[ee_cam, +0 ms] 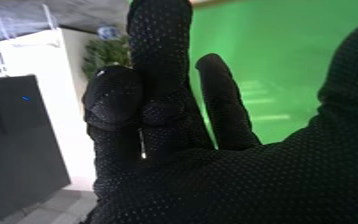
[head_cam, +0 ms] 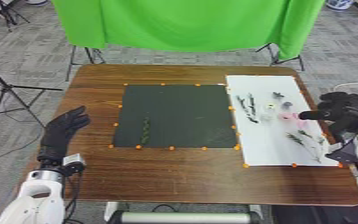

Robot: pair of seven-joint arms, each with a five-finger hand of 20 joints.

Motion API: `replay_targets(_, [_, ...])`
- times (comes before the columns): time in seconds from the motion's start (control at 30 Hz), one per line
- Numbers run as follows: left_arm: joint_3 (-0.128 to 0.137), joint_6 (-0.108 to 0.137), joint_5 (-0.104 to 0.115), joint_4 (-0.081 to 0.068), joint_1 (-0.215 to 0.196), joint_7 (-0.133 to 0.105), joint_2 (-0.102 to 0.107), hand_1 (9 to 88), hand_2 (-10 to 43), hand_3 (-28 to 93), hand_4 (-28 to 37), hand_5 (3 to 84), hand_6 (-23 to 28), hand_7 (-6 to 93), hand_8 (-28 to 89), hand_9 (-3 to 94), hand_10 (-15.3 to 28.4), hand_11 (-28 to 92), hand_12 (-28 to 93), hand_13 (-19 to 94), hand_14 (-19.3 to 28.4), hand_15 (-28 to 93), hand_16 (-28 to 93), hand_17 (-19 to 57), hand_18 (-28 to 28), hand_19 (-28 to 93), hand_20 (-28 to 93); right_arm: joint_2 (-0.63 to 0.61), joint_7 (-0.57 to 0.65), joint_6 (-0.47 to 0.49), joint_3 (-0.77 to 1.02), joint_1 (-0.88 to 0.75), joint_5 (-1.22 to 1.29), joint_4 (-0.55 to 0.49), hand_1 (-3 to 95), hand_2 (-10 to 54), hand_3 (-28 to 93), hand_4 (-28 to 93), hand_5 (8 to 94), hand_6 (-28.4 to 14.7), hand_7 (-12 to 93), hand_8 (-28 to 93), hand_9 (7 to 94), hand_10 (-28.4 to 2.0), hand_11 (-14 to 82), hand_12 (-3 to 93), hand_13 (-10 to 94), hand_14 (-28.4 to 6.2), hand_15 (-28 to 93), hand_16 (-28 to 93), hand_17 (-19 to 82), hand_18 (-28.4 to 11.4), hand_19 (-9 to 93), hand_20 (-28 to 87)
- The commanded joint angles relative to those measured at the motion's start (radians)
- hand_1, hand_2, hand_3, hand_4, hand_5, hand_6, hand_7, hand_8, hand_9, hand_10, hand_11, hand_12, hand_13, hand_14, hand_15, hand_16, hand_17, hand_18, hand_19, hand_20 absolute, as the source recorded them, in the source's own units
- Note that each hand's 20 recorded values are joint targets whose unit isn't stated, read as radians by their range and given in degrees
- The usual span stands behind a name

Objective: Arrange flowers

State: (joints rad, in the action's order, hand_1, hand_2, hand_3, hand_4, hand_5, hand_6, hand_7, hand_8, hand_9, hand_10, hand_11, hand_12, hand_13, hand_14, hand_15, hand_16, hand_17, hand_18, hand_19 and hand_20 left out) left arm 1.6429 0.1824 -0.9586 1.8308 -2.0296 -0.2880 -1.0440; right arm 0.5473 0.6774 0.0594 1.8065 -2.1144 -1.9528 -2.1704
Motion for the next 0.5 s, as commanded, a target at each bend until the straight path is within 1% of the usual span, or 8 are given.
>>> replay_targets(0.03, [-0.014, 0.146, 0.125, 0.014, -0.002, -0.109, -0.016, 31.1, 5.1, 71, -27.4, 45.1, 0.7, 15.7, -8, 47.0, 13.9, 20, 10, 42, 14.9, 21, -3, 16.9, 8.7, 5, 21, 0.035, 0.029, 0.0, -0.028, -0.065, -0.031, 0.036, 23.1, -9.5, 62, -21, 42.0, -4.5, 8, -5, 53.1, -21.0, 6.9, 15.7, 80, -9.3, 52, 25, 57, -13.3, 86, 30])
replay_targets(0.1, [-0.008, 0.157, 0.159, 0.013, -0.002, -0.125, -0.014, 38.3, 5.8, 71, -24.5, 42.0, 0.7, 17.5, -10, 43.9, 13.1, 21, 9, 43, 13.7, 21, -4, 18.8, 9.0, 5, 22, 0.038, 0.031, -0.007, -0.038, -0.064, -0.038, 0.051, 23.5, -9.5, 62, -21, 42.5, -4.4, 8, -5, 54.3, -20.6, 7.2, 15.8, 81, -9.0, 52, 25, 57, -13.0, 87, 30])
replay_targets(0.13, [-0.002, 0.155, 0.173, 0.015, -0.003, -0.126, -0.016, 41.0, 5.9, 71, -23.5, 41.4, 0.7, 17.9, -10, 42.4, 12.8, 21, 9, 42, 13.3, 21, -4, 20.1, 9.4, 6, 23, 0.039, 0.034, -0.011, -0.04, -0.067, -0.037, 0.056, 24.1, -9.5, 62, -21, 42.8, -4.4, 9, -5, 54.7, -20.4, 7.2, 15.8, 81, -8.8, 52, 25, 57, -13.0, 87, 30])
replay_targets(0.27, [0.01, 0.16, 0.208, 0.021, -0.008, -0.137, -0.017, 51.9, 6.9, 69, -19.1, 41.3, 0.9, 19.8, -11, 39.7, 12.1, 22, 8, 40, 12.0, 20, -4, 24.2, 10.7, 9, 28, 0.041, 0.044, -0.023, -0.058, -0.066, -0.044, 0.08, 24.8, -9.5, 62, -20, 43.6, -4.5, 9, -5, 55.7, -20.0, 7.4, 15.9, 82, -8.5, 52, 25, 58, -12.9, 87, 30])
replay_targets(0.33, [0.015, 0.162, 0.214, 0.023, -0.008, -0.137, -0.02, 55.6, 7.3, 68, -17.0, 42.7, 1.0, 20.6, -11, 39.5, 12.2, 22, 8, 40, 12.0, 20, -4, 25.7, 10.9, 9, 31, 0.041, 0.05, -0.027, -0.074, -0.061, -0.05, 0.093, 25.1, -9.5, 62, -20, 44.2, -4.3, 10, -5, 56.2, -19.8, 7.5, 16.0, 82, -8.3, 52, 25, 58, -12.8, 87, 30])
replay_targets(0.43, [0.019, 0.168, 0.199, 0.028, -0.015, -0.132, -0.022, 59.5, 7.4, 66, -13.6, 45.2, 1.0, 21.3, -11, 39.8, 12.2, 22, 9, 41, 12.2, 21, -3, 27.5, 11.3, 9, 36, 0.044, 0.06, -0.023, -0.096, -0.053, -0.051, 0.112, 26.1, -9.5, 62, -20, 44.9, -4.1, 10, -5, 57.4, -19.7, 7.7, 16.2, 82, -8.0, 52, 25, 58, -12.6, 87, 30])
replay_targets(0.47, [0.016, 0.166, 0.197, 0.026, -0.013, -0.13, -0.021, 59.8, 7.3, 66, -13.3, 46.1, 0.8, 21.7, -11, 40.2, 12.2, 22, 9, 41, 12.2, 22, -3, 27.8, 11.4, 9, 37, 0.046, 0.067, -0.024, -0.1, -0.053, -0.05, 0.116, 26.4, -9.5, 63, -20, 45.1, -4.0, 11, -5, 58.0, -19.5, 8.0, 16.3, 83, -7.9, 52, 25, 59, -12.5, 87, 30])
replay_targets(0.5, [0.016, 0.167, 0.203, 0.028, -0.013, -0.125, -0.021, 60.0, 7.0, 66, -12.8, 46.7, 0.7, 22.2, -11, 40.9, 12.2, 23, 9, 42, 12.2, 22, -3, 28.0, 11.4, 9, 38, 0.047, 0.069, -0.029, -0.106, -0.056, -0.059, 0.12, 27.1, -9.5, 63, -20, 45.5, -3.9, 11, -6, 58.5, -19.4, 8.4, 16.4, 83, -7.6, 52, 25, 59, -12.4, 87, 30])
